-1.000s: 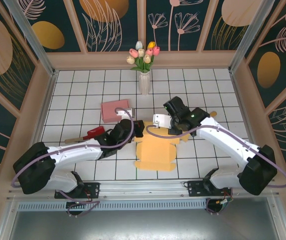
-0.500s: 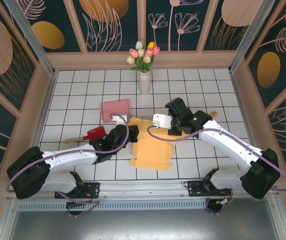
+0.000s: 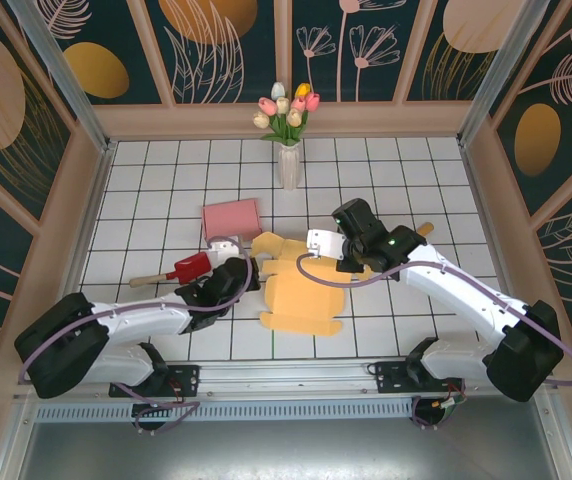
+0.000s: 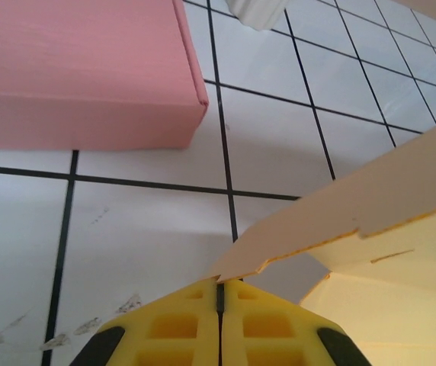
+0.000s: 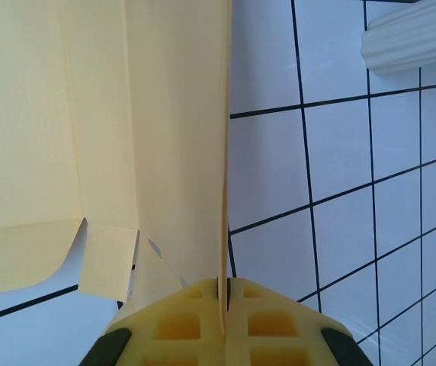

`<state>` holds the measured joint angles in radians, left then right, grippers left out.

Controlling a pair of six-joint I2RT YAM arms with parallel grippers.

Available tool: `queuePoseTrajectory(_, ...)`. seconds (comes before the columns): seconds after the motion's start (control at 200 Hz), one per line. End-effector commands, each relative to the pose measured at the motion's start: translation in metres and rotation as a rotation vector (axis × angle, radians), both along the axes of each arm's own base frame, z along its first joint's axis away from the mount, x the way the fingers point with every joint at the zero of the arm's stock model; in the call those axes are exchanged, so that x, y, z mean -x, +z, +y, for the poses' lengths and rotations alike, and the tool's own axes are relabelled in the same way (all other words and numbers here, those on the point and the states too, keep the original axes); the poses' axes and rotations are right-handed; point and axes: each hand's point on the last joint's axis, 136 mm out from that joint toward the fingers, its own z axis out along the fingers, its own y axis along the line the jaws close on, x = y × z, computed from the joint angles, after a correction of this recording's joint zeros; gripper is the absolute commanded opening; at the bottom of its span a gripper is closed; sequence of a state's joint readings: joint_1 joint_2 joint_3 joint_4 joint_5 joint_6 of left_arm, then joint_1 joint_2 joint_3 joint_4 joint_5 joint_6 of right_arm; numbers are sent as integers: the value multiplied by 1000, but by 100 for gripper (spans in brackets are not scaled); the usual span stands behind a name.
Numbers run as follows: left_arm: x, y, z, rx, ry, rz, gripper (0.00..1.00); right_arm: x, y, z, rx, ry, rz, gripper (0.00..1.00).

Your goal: Fold the paper box

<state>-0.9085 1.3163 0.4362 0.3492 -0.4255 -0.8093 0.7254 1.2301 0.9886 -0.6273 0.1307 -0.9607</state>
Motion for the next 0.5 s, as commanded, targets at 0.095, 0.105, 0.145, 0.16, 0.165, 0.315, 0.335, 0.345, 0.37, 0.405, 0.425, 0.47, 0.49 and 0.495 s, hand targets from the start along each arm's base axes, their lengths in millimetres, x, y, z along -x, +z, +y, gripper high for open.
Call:
queuePoseTrajectory(0.095,2,2,-33,89,-134,0,7,-2,8,2,-41,-10,-18,0)
queuePoseTrajectory(0.105,2,3,-35,95,-141,1,7,-2,8,2,-42,-11,-20,0)
queuePoseTrajectory(0.145,3,7,-42,123,-164,4,7,-2,7,2,-40,-12,-20,0)
queuePoseTrajectory(0.16,3,8,-45,133,-174,4,7,-3,7,2,-42,-12,-21,0)
queuePoseTrajectory(0.165,4,9,-46,138,-179,5,7,-3,7,3,-42,-11,-21,0)
queuePoseTrajectory(0.315,5,15,-70,205,-253,23,7,-2,7,10,-70,8,-13,0)
queuePoseTrajectory(0.335,6,15,-71,210,-260,25,7,-2,7,10,-71,8,-11,0)
queuePoseTrajectory(0.345,6,16,-72,213,-264,24,7,-2,6,10,-71,9,-9,0)
queuePoseTrajectory(0.37,6,16,-74,220,-272,23,7,-2,5,10,-71,10,-7,0)
queuePoseTrajectory(0.405,6,17,-76,226,-278,21,7,-2,4,10,-67,11,-6,0)
queuePoseTrajectory(0.425,6,16,-76,226,-280,20,7,-1,2,10,-64,12,-3,0)
queuePoseTrajectory(0.47,6,16,-75,219,-278,17,7,-1,-1,9,-55,14,-1,0)
queuePoseTrajectory(0.49,6,15,-74,214,-277,14,7,-1,-2,8,-50,15,-2,0)
queuePoseTrajectory(0.495,6,15,-74,212,-275,14,7,-1,-2,8,-48,16,-1,0)
